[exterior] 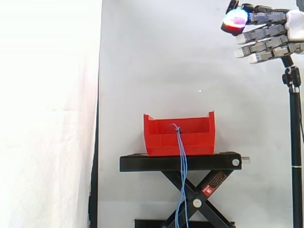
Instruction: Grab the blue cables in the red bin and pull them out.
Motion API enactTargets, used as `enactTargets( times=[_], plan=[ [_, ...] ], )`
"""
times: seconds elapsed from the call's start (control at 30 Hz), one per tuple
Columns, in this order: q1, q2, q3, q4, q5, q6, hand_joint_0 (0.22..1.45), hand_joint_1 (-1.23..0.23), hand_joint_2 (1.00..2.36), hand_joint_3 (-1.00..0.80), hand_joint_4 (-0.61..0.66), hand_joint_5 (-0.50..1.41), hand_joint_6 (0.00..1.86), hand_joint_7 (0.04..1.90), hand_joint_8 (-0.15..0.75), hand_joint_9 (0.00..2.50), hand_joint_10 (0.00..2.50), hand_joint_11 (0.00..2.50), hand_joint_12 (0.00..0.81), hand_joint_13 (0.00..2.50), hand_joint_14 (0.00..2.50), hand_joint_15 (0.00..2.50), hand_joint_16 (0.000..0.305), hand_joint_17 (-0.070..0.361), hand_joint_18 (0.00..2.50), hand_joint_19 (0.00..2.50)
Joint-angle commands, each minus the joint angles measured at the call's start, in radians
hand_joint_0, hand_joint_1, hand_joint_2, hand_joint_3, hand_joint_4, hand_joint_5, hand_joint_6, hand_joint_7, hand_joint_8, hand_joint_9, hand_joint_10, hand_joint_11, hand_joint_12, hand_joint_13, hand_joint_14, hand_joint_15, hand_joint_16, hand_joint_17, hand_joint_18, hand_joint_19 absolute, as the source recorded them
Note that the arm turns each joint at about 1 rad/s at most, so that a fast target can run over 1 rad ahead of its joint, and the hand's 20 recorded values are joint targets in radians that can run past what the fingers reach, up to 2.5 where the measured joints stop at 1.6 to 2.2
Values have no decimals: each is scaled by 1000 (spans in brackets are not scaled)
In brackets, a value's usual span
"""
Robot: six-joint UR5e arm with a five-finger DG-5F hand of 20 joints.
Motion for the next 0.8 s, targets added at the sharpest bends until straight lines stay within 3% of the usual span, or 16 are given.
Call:
enactTargets(
  times=[0.0,0.77],
  plan=[
    [3,0,0,-11,0,0,652,-782,1000,-1000,198,353,7,227,277,222,7,216,396,55,2,81,64,144,0,222],
    [17,2,0,-60,-3,11,669,-783,1000,-1000,199,351,7,230,275,213,7,215,396,44,2,75,63,141,0,225]
  ],
)
